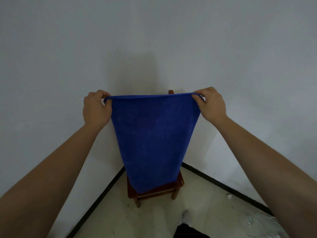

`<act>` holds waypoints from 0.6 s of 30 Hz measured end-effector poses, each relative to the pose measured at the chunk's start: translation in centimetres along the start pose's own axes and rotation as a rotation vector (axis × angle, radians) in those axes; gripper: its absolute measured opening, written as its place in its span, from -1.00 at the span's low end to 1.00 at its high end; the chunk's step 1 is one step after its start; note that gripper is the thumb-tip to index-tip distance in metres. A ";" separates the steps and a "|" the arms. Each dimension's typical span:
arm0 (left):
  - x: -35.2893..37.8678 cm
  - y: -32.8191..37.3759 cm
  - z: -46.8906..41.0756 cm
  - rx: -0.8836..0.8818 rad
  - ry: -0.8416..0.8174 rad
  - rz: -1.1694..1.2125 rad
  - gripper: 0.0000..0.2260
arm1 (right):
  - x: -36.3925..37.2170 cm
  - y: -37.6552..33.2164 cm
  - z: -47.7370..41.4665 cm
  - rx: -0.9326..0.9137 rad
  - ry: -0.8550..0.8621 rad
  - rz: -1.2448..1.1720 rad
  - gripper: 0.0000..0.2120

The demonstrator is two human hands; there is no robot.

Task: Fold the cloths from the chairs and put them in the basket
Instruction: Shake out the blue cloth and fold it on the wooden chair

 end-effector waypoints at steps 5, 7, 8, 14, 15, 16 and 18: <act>3.1 -0.6 -2.8 -0.188 -0.197 0.081 -0.89 | 2.0 2.2 -2.7 0.082 -0.070 -0.072 -0.74; 3.7 -0.2 -4.1 -0.202 -0.180 0.054 -0.88 | 2.2 2.9 -4.1 0.086 -0.078 -0.084 -0.74; 3.8 0.1 -4.8 -0.198 -0.161 0.042 -0.88 | 2.1 2.9 -4.7 0.080 -0.076 -0.091 -0.74; 2.5 2.5 -6.9 -0.168 -0.003 0.092 -0.84 | 0.0 0.9 -7.2 -0.034 -0.013 -0.222 -0.78; 2.0 2.7 -6.8 -0.159 0.015 0.106 -0.84 | -0.3 0.6 -7.3 -0.039 -0.005 -0.246 -0.78; 1.5 3.0 -6.7 -0.143 0.030 0.115 -0.83 | -0.5 0.5 -7.4 -0.035 0.003 -0.262 -0.78; 0.4 3.3 -6.2 -0.114 0.054 0.130 -0.84 | -0.9 0.5 -7.2 -0.012 0.014 -0.304 -0.79</act>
Point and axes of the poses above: each hand's wrist, its own z-axis away from the middle knuckle, its own x-axis out of the palm, y = z × x, the point moved 6 cm from there along -z, towards the middle knuckle, and after that the axes turned 7 degrees about -z, right-handed, at the moved point
